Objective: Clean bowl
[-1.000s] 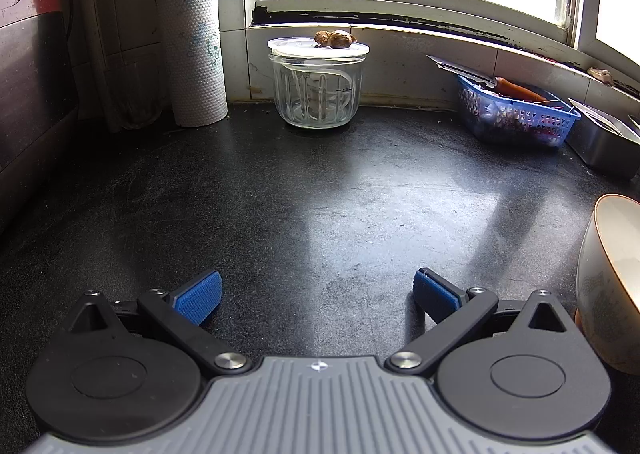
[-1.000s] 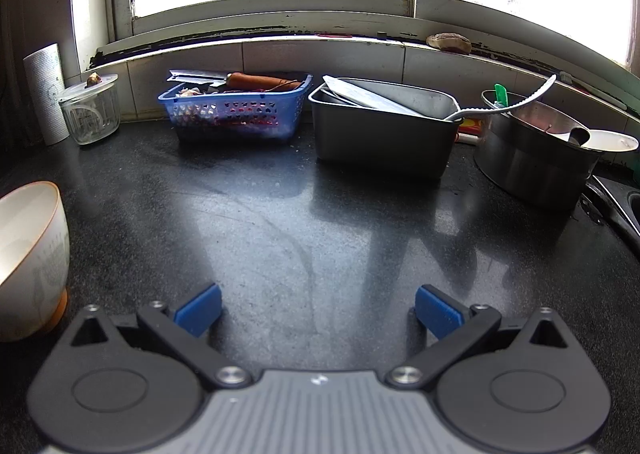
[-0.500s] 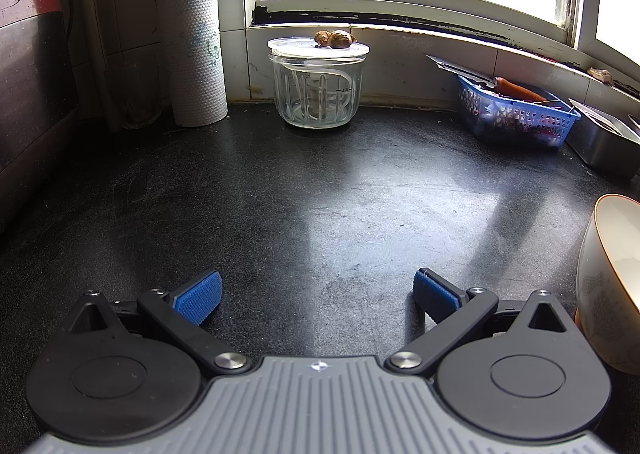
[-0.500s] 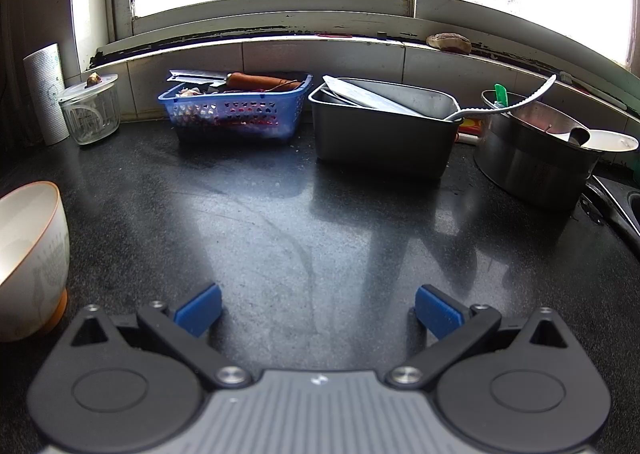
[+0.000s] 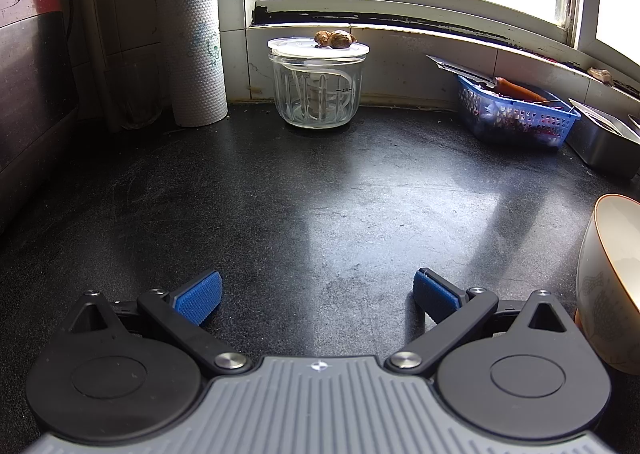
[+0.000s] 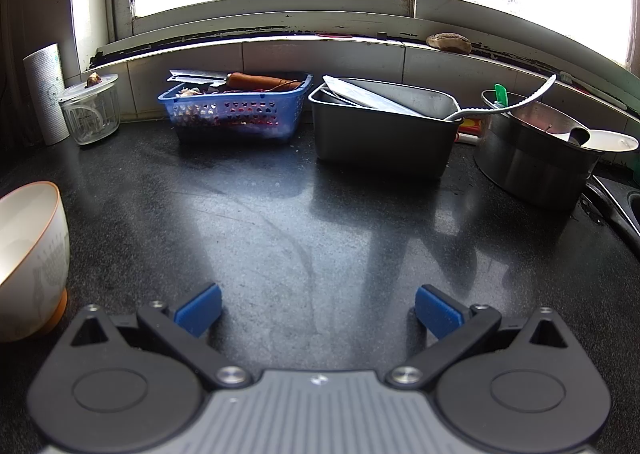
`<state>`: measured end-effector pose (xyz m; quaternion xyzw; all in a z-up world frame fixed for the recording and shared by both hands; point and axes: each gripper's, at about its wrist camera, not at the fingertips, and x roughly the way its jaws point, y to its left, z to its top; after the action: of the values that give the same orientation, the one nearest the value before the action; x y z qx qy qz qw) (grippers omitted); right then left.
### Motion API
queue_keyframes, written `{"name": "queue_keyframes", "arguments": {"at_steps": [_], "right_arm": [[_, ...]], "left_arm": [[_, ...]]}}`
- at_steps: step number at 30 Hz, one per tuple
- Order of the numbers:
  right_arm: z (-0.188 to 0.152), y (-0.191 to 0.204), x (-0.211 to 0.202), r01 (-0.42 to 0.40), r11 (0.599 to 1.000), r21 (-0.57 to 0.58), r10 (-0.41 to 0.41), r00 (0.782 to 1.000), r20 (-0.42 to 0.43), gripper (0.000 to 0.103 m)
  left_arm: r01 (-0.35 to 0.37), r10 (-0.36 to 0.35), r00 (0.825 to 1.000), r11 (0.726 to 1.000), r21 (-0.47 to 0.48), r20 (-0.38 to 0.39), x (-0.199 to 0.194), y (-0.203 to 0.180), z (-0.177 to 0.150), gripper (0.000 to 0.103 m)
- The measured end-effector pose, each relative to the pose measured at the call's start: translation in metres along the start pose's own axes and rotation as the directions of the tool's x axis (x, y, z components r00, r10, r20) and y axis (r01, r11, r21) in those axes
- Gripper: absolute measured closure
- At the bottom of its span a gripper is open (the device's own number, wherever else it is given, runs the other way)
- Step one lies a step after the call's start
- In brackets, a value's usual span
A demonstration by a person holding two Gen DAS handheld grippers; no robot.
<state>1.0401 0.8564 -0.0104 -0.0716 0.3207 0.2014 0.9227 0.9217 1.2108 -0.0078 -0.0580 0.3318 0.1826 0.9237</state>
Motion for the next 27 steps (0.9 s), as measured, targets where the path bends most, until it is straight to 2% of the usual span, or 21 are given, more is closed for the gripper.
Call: {"name": "queue_keyframes", "arguments": {"at_steps": [21,27], "right_arm": [[0.006,-0.003,0.006,0.011,1.0,-0.008,-0.011,1.0,-0.004,0.0],[0.009,-0.056,-0.041,-0.015,0.995,0.099,0.008,0.997,0.071,0.0]], "left_arm": [[0.0,0.0,1.0,1.0,0.0,0.0,0.0,0.0,0.0,0.0],[0.0,0.0,1.0,1.0,0.0,0.0,0.0,0.0,0.0,0.0]]}}
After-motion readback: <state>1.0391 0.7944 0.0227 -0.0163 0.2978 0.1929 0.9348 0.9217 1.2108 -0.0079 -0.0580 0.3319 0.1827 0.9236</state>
